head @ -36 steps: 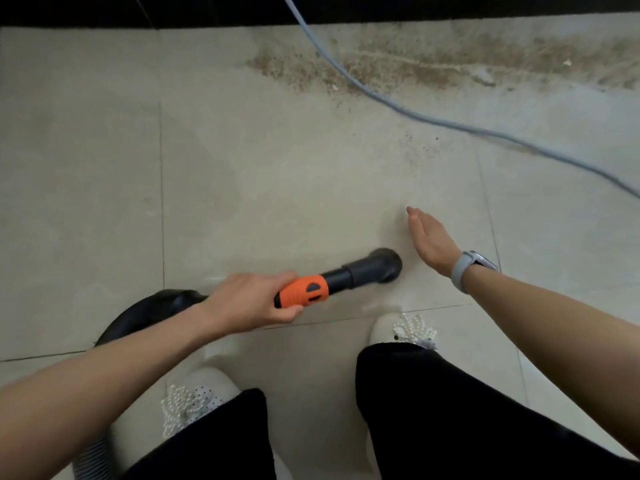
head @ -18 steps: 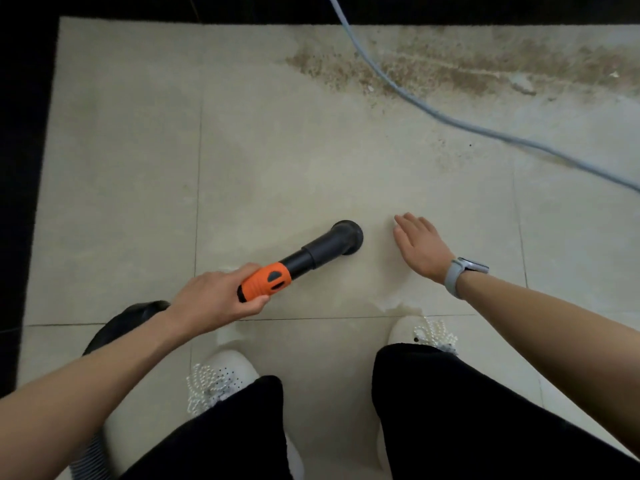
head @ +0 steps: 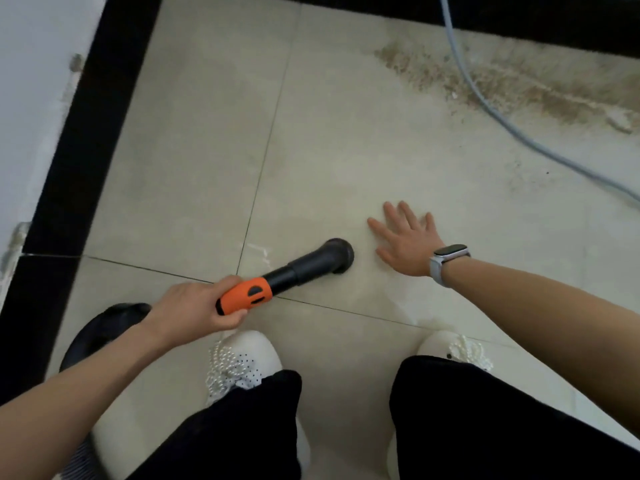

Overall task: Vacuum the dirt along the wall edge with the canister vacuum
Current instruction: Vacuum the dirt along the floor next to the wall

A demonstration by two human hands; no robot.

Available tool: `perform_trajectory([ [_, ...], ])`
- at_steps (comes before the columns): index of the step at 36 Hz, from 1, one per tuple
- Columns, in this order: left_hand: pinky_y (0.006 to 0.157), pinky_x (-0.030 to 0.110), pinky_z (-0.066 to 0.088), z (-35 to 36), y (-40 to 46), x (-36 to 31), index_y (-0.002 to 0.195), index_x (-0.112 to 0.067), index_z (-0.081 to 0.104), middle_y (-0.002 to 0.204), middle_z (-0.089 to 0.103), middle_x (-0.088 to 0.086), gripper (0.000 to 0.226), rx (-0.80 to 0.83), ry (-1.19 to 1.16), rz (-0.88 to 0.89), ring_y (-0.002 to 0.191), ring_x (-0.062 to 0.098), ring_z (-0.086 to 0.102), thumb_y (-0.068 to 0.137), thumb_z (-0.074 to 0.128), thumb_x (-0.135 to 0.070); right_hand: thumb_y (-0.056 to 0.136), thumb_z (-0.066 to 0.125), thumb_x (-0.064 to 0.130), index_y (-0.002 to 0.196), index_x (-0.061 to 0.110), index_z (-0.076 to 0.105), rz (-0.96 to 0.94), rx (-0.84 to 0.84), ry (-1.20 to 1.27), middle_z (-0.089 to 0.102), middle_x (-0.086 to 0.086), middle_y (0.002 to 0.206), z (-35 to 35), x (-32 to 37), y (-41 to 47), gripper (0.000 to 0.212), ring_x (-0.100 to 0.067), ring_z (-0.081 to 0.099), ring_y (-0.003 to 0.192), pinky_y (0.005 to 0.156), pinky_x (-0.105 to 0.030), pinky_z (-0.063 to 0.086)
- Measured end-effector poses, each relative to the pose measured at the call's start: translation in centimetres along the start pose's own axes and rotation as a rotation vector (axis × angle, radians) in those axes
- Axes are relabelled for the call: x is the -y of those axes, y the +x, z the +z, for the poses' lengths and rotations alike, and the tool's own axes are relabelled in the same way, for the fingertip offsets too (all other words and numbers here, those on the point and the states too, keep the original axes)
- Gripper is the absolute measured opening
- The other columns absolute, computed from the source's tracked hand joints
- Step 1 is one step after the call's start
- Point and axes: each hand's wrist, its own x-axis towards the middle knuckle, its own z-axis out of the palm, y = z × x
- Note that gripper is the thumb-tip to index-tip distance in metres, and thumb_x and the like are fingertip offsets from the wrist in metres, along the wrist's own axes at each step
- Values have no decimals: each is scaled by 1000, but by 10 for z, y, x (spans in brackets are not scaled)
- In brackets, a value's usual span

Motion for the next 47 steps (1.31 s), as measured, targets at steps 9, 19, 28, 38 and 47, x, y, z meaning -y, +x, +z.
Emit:
perform_trajectory([
  [9,49,25,33,-23,43,-6,106,-44,43,62,54,-11,35,-57,-127,-84,56,7,52,78,53,-62,91,48,62,151,43,-12,26,15,-42,-27,1,159,-9,-15,11,87,-32,-18,147,115,-60,13],
  [19,60,32,40,-74,139,-54,95,-25,43,75,56,-1,38,-142,-231,-159,71,25,57,85,54,-61,103,42,29,143,5,41,143,-156,704,47,-15,144,-51,7,19,47,-29,44,132,104,-28,32],
  [28,68,38,53,-105,198,-101,96,-19,51,82,62,-1,37,-197,-514,-70,68,19,64,84,64,-51,100,39,51,140,13,39,223,105,1730,51,-10,139,-153,23,64,55,-28,51,125,104,-43,42],
  [38,67,34,47,-88,179,-61,112,-19,45,89,58,1,40,-206,-230,-139,82,27,61,93,51,-53,104,43,24,136,4,38,351,-169,2003,52,-16,119,-190,31,117,38,-30,56,106,90,-48,49],
  [47,59,33,41,-85,186,-59,97,-19,47,82,56,3,36,-368,-416,-177,72,22,57,91,52,-54,96,58,26,129,9,43,263,-223,2143,54,-15,115,-212,40,141,40,-31,60,102,90,-45,53],
])
